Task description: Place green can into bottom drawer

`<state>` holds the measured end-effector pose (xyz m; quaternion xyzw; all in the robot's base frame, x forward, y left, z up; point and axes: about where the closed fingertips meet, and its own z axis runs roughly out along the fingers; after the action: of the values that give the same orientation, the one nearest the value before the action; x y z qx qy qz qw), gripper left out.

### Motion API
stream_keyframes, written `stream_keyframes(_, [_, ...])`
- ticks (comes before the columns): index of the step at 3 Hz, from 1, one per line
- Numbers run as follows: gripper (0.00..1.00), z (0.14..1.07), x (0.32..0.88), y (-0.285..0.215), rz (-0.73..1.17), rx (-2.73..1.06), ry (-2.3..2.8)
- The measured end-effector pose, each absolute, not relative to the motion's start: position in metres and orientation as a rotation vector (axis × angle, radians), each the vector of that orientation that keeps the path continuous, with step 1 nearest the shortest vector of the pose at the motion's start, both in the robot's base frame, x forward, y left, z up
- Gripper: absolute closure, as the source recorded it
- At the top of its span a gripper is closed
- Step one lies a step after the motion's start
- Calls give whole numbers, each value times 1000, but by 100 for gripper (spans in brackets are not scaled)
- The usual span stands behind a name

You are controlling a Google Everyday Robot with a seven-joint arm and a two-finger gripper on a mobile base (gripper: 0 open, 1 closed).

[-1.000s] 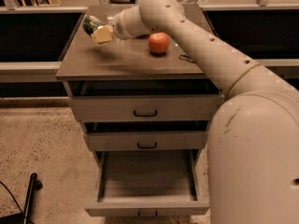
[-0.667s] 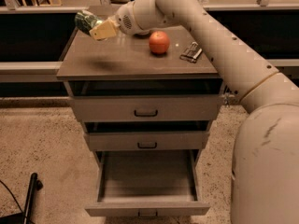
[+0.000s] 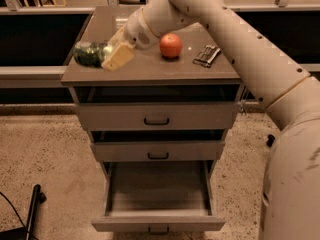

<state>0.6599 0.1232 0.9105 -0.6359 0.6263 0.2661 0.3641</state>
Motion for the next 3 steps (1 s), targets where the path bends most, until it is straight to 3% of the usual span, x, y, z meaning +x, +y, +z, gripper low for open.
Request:
stream_keyframes(1, [100,859,621,106,630,-1836,1643])
stream_keyframes(3, [100,811,576,92,729,-2045,1709])
